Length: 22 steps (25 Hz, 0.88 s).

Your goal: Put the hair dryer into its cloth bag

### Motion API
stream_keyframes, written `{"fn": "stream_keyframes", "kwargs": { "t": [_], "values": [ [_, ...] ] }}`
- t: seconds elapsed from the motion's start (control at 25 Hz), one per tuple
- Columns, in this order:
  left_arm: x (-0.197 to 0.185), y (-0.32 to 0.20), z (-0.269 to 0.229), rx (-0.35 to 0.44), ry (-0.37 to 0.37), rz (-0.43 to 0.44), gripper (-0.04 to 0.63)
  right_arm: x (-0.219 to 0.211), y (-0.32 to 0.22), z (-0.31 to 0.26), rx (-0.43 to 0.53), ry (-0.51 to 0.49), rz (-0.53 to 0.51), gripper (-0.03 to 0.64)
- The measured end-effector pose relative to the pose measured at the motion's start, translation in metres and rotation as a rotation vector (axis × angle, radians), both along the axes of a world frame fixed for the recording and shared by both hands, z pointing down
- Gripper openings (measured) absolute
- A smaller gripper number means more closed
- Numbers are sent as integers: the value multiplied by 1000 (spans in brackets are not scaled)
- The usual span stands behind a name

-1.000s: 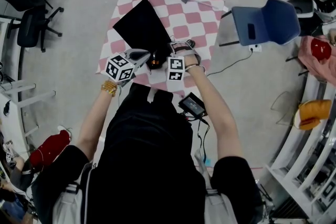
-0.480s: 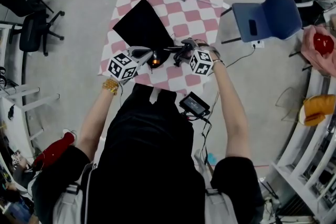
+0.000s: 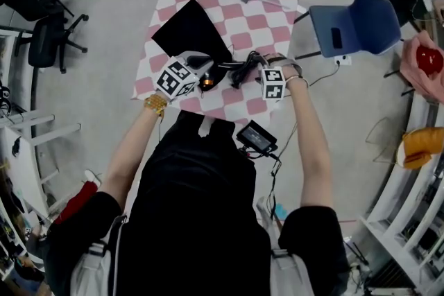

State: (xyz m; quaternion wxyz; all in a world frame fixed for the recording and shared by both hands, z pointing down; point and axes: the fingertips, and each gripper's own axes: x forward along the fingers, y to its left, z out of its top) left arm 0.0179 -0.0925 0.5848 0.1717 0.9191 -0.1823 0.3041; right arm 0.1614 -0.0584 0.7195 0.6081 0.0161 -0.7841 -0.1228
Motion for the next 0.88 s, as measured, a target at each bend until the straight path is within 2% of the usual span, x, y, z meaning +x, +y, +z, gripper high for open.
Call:
{"fn": "stream_keyframes", "kwargs": {
  "t": [0.04,0.08,0.12,0.24,0.28,0.32,0.36,0.44,0.48,0.6,0.68,0.76,0.88],
  "values": [
    [3,-5,8,3,-32,3,33,4,-1,7,11,20,3,285],
    [7,-9,17,-7,-59,8,78,5,-4,13,24,20,24,285],
    [10,-12,27,-25,-86,17,132,3,-8,16,40,7,55,285],
    [13,-15,51,-47,-179,61,196,-8,-23,16,98,-49,157,271],
    [13,-17,55,-40,-203,65,198,-12,-30,13,129,-69,193,224],
    [13,-19,59,-30,-225,64,198,-15,-36,9,160,-88,226,147],
    [11,-21,63,-16,-249,61,198,-20,-40,6,179,-103,250,115],
    [10,-22,72,1,-292,61,189,-30,-38,5,186,-114,262,86],
    [9,-22,75,3,-303,59,157,-35,-34,4,182,-118,262,81],
    [7,-26,76,23,-298,33,54,-54,-22,-1,165,-150,262,78],
    [9,-26,70,33,-271,39,36,-65,-15,-4,171,-156,246,75],
    [16,-20,65,32,-230,85,31,-73,-10,-7,156,-175,259,75],
    [27,0,58,20,-167,191,29,-83,-10,-13,115,-233,359,77]
  ]
}}
